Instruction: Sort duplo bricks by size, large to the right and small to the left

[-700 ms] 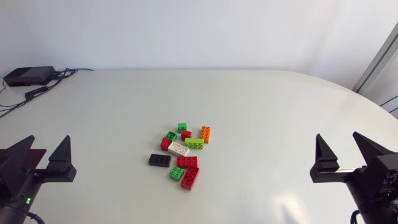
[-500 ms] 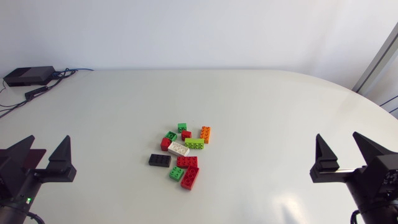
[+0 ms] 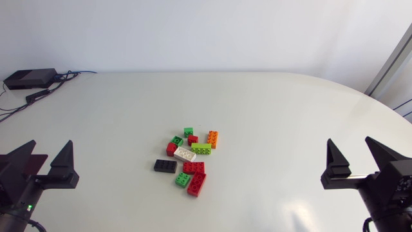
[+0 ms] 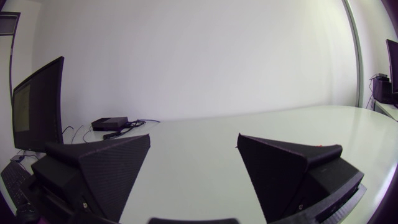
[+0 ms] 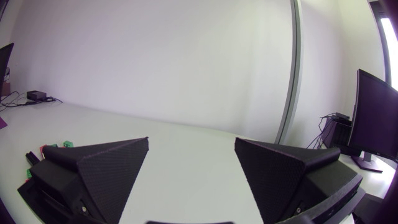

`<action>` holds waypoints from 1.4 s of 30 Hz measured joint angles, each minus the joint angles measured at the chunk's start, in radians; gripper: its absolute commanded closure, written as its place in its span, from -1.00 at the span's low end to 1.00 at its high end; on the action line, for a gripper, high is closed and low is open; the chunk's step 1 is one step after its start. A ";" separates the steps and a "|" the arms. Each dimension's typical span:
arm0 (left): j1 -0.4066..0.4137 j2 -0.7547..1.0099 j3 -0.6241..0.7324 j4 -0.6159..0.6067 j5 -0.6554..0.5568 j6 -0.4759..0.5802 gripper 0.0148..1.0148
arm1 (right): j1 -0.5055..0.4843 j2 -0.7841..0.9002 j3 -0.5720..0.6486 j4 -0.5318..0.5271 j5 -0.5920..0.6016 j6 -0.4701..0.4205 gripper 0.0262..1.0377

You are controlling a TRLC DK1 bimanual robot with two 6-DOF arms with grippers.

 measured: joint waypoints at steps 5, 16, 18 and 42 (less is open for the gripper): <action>0.000 0.000 0.000 0.000 0.000 0.000 -0.92 | 0.000 0.000 0.000 0.000 0.000 -0.001 -0.93; -0.013 0.002 0.000 -0.003 0.003 0.001 -0.89 | 0.009 0.050 0.026 -0.064 -0.004 0.001 -0.93; -0.021 0.018 0.010 -0.028 0.006 0.001 -0.90 | 0.016 0.135 0.051 -0.100 -0.005 0.015 -0.93; -0.141 0.907 0.911 -0.857 0.014 -0.037 -0.94 | 0.040 0.985 0.911 -0.737 -0.249 0.181 -0.93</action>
